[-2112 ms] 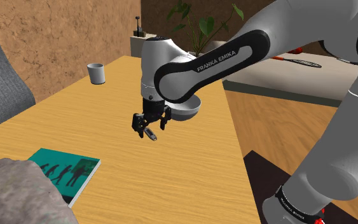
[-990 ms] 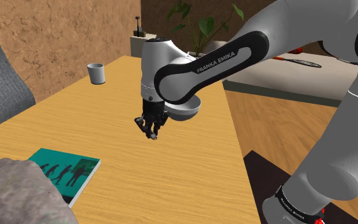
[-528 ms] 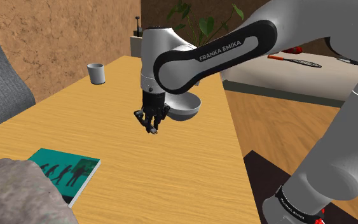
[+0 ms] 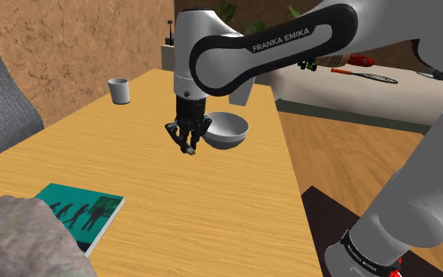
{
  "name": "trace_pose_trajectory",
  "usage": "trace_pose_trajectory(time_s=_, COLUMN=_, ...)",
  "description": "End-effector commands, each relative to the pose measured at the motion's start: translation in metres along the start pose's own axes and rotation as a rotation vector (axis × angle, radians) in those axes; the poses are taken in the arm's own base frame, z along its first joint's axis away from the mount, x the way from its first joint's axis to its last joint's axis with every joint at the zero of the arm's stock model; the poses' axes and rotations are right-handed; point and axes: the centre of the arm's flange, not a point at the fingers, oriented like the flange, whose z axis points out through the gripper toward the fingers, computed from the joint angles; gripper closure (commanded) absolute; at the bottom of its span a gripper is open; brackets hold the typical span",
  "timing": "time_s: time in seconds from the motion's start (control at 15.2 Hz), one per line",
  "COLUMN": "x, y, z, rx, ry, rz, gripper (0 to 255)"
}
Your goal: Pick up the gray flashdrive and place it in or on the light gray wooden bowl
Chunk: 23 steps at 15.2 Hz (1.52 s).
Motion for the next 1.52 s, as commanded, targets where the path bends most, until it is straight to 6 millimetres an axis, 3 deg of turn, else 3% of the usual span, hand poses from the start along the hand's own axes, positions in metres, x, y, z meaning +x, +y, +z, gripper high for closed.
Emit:
trace_pose_trajectory(time_s=0.0, x=0.0, y=0.0, z=-0.011, rx=0.0, ry=0.0, rz=0.0, gripper=255)
trace_pose_trajectory(time_s=0.92, x=0.002, y=-0.002, z=-0.083, rx=0.0, ry=0.0, rz=0.0, gripper=255)
trace_pose_trajectory(time_s=1.45, x=0.027, y=0.101, z=-0.09, rx=0.0, ry=0.0, rz=0.0, gripper=255)
